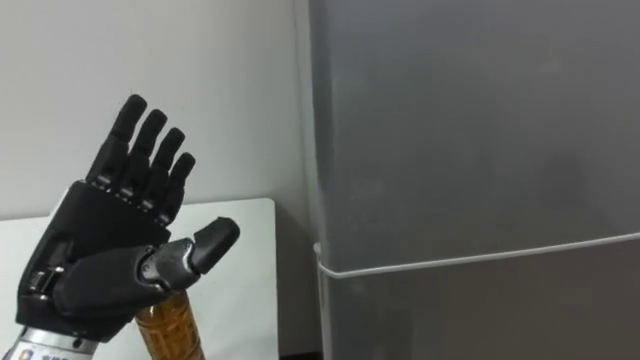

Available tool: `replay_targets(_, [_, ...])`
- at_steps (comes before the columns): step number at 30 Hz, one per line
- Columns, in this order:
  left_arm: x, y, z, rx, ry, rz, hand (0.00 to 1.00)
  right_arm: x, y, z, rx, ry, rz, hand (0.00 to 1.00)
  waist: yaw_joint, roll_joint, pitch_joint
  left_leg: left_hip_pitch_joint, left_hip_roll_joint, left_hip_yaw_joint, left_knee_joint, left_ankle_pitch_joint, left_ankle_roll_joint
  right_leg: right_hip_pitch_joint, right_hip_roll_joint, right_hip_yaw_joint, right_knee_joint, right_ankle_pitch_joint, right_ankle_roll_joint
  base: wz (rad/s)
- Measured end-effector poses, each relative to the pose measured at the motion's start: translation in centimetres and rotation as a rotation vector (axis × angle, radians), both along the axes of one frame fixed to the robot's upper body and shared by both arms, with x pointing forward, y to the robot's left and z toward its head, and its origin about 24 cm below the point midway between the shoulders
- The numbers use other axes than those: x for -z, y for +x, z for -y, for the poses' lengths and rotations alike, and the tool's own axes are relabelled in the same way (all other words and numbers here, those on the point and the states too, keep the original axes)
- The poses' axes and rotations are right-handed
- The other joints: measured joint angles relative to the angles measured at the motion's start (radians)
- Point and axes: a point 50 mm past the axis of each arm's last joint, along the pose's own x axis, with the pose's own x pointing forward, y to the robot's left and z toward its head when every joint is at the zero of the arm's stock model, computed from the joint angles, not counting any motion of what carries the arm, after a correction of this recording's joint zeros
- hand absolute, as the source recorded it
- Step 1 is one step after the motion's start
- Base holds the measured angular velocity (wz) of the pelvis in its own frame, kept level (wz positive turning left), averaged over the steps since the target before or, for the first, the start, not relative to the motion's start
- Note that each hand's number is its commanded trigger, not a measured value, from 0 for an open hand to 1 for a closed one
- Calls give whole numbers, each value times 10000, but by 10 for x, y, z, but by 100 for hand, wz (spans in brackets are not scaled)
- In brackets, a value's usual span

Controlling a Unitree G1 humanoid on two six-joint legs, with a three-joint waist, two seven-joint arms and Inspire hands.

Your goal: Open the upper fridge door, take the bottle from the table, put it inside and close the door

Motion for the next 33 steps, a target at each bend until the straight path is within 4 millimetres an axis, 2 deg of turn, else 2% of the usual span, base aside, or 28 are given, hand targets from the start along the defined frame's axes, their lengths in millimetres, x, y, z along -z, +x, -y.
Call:
replay_targets(3, [-3,1,3,249,73,216,0,0,1,0,-16,-2,9,0,-105,42,-24,41,9,1,-14,0,0,84,5,-3,1,0,0,0])
replay_targets(8, [-10,3,10,711,230,572,0,0,1,0,31,-58,33,0,-148,141,17,60,11,28,-15,0,0,94,7,32,8,5,-5,0])
replay_targets(16, [-15,3,16,1207,410,968,0,0,1,0,82,-115,-6,0,-173,179,44,48,7,35,0,0,0,34,8,52,1,6,-9,0])
replay_targets(21, [-20,-4,29,1997,818,1540,0,-1,3,2,-174,-132,12,0,-151,240,59,40,0,106,-15,0,0,-17,12,166,-22,4,-6,-6])
replay_targets(27, [-20,-11,50,3378,1105,1906,0,-2,9,3,-573,-155,64,0,-206,254,67,-11,-3,76,-48,1,-1,-15,17,203,-43,6,-3,-1])
replay_targets(33, [-18,-12,55,3647,1035,1847,0,-2,15,2,-876,-216,-11,0,-232,187,110,-6,2,78,-89,1,-1,1,10,176,-21,8,1,5])
